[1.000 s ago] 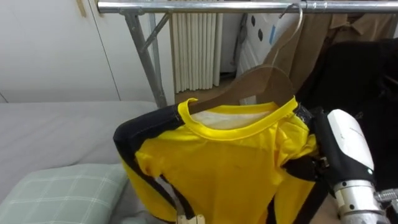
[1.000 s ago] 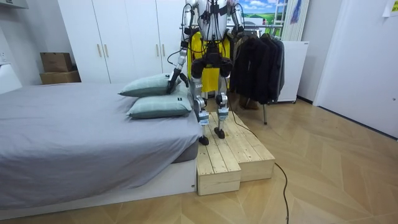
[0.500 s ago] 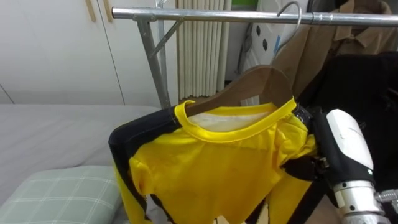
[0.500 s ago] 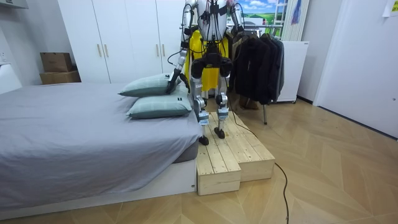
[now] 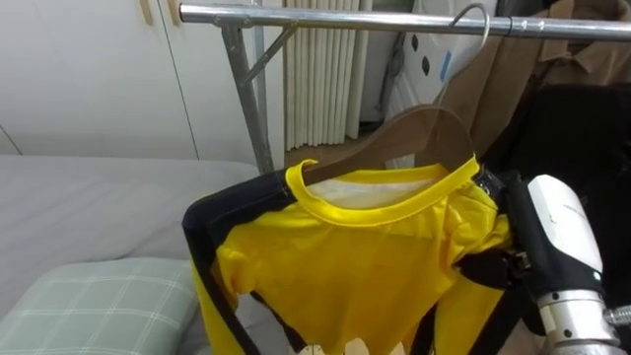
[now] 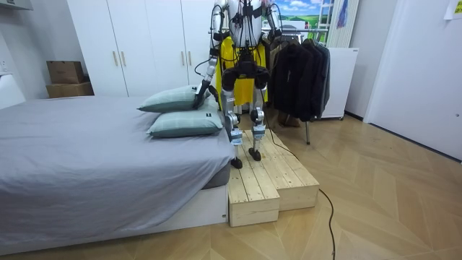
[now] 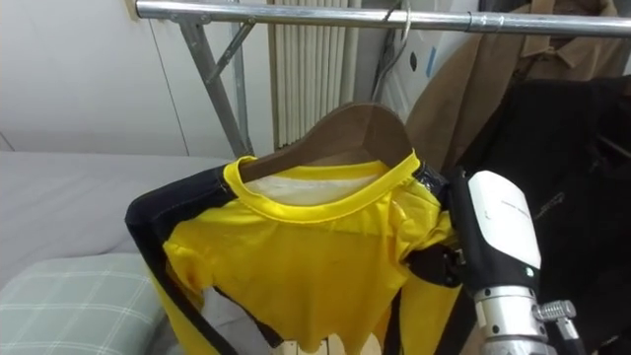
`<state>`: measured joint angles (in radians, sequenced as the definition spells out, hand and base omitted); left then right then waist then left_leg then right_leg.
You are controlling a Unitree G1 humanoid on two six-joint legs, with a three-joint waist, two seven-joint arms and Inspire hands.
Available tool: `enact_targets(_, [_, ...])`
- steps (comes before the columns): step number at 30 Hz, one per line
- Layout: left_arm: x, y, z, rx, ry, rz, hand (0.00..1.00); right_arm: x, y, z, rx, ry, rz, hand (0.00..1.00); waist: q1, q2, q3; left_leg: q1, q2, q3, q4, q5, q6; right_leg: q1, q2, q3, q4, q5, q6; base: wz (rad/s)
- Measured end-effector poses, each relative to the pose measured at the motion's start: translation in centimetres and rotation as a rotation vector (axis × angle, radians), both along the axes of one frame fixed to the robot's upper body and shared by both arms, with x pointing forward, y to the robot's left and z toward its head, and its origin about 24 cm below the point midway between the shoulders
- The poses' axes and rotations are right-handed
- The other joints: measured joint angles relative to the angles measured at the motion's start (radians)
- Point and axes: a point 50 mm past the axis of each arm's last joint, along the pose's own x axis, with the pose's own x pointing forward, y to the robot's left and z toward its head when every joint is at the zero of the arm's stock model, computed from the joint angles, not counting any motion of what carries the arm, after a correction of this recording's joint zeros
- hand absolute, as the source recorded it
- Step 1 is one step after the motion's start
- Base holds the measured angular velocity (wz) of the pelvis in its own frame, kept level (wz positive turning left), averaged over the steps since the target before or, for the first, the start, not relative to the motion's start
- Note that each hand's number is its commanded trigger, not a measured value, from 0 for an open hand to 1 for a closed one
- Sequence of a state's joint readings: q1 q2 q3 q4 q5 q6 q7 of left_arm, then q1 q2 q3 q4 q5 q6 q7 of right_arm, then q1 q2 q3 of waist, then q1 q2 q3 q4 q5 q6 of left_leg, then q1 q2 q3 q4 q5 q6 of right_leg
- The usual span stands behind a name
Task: Hang clothes
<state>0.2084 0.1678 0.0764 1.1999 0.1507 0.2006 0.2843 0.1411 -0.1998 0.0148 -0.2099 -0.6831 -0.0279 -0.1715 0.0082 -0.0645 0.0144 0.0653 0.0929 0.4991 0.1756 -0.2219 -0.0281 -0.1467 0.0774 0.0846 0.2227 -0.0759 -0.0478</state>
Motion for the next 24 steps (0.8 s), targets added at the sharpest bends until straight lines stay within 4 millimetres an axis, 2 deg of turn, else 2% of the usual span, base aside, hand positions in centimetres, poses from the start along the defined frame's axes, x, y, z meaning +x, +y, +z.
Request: enact_targets(24, [0.17,0.00,0.00,-0.004,-0.014,-0.018,0.00,0.05,-0.27,-0.21,-0.006,0.012,-0.001,1.00,0.020,0.002,0.0015,0.002,-0.001,-0.011,-0.003,0.000,0.000,0.006,-0.001,-0.006,-0.008,-0.001,0.001,0.00])
